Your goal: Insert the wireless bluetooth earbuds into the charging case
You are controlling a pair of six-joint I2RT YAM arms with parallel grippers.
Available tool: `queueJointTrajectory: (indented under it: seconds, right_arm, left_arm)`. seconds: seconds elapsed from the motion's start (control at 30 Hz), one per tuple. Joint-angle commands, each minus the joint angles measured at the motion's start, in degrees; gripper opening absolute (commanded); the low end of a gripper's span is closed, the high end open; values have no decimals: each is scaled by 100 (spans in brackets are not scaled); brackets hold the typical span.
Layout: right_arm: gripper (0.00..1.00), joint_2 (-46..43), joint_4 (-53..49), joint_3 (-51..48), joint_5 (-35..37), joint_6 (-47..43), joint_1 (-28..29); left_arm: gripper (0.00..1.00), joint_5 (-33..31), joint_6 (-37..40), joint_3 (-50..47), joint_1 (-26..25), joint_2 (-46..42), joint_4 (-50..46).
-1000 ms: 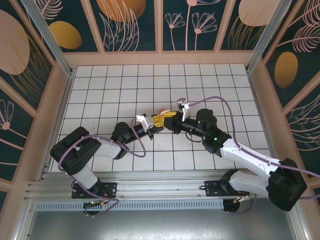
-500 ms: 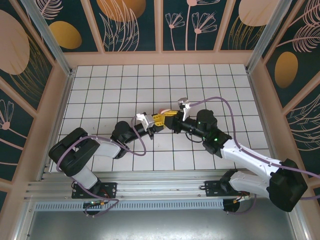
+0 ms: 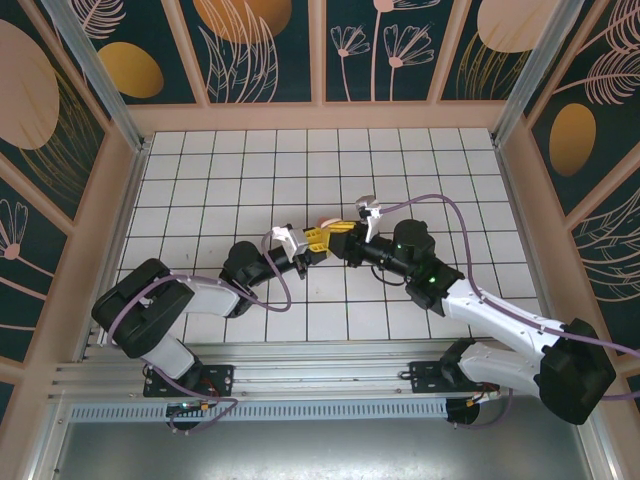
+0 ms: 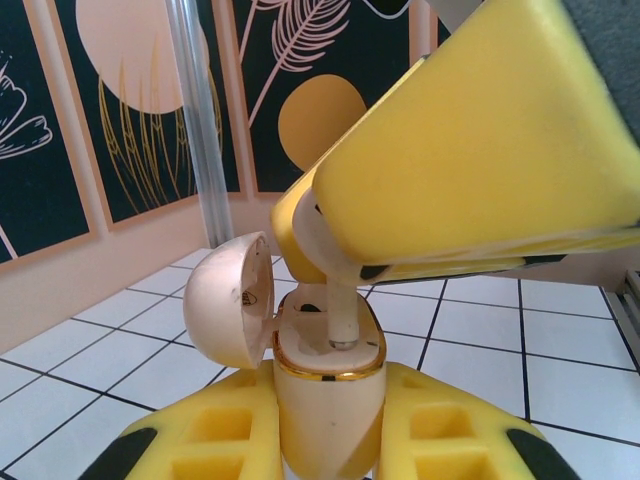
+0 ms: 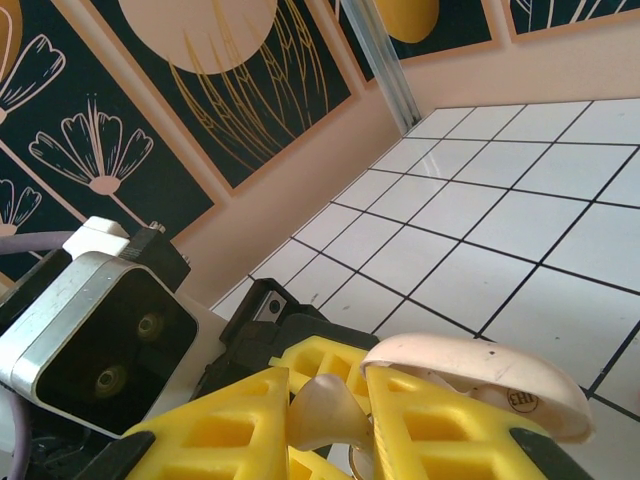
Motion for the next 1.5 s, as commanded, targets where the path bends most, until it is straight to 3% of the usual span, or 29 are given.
queueJointTrajectory:
  seconds: [0.0,0.27,0.63,1.3,1.47]
  right_arm:
    - [22,17,-616,-190,261,-190,44]
    - [24,-64,-970,-157,328,-728,-26]
    - [24,155,-1163,105,-727,-1058,-499]
    - [27,195,-1799,515,-815,-1306,-805]
    - [26,187,-1798,608,-1228,-1357,-986]
  left_arm:
    - [9,143,-52,178,-30,-326,572]
    - [9,332,-87,208,-30,-382,540]
    - [9,897,-239,351,-28,-401,371]
    - [10,980,-168,451,-33,-416,162]
    - [10,953,-37,419,-33,-428,-6]
